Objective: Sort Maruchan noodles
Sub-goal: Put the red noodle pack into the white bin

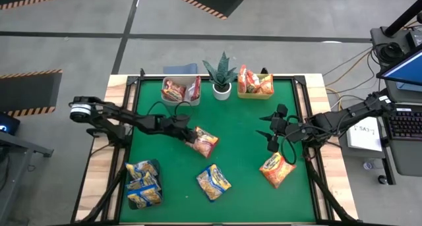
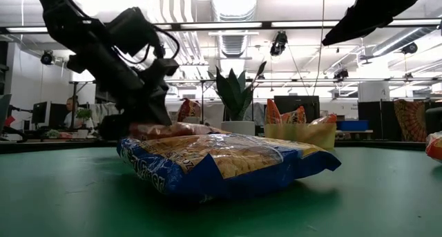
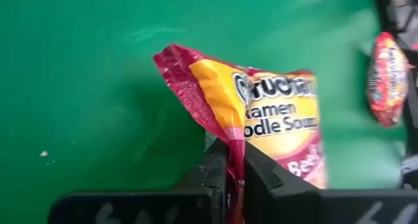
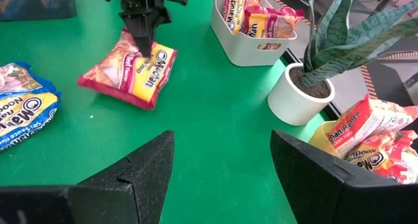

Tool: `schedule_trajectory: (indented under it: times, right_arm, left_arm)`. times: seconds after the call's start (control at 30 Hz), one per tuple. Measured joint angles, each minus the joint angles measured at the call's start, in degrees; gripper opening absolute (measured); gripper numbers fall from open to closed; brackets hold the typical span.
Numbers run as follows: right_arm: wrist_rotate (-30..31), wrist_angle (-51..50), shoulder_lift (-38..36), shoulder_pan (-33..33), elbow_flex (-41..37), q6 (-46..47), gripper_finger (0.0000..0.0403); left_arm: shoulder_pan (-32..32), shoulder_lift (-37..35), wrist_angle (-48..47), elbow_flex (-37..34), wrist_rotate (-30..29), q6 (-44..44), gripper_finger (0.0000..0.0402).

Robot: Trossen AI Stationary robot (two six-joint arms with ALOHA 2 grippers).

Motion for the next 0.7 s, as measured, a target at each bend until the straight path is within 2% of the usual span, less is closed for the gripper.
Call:
schedule_trajectory:
  times: [0.2,0.37,0.53,0.7]
  right_arm:
    - [0.0,0.0,0.0,0.0,0.0,0.0,0.0242]
    - [0.0,0.0,0.0,0.0,0.0,0.0,0.0242]
    - [0.1,0.0,0.0,0.0,0.0,-0.1,0.0242]
    - [0.1,0.0,0.0,0.0,0.0,-0.1,0.0242]
  left_arm:
    - [0.2,-6.6,0.0,0.0,-1.5,3.0,0.0001]
    - [0.5,-15.1,-2.2,0.8,-8.5,6.8,0.0000]
    - [1.2,-22.7,-12.5,5.2,-16.0,11.3,0.0000]
    - [1.9,-26.3,-28.7,14.8,-24.5,17.7,0.0000]
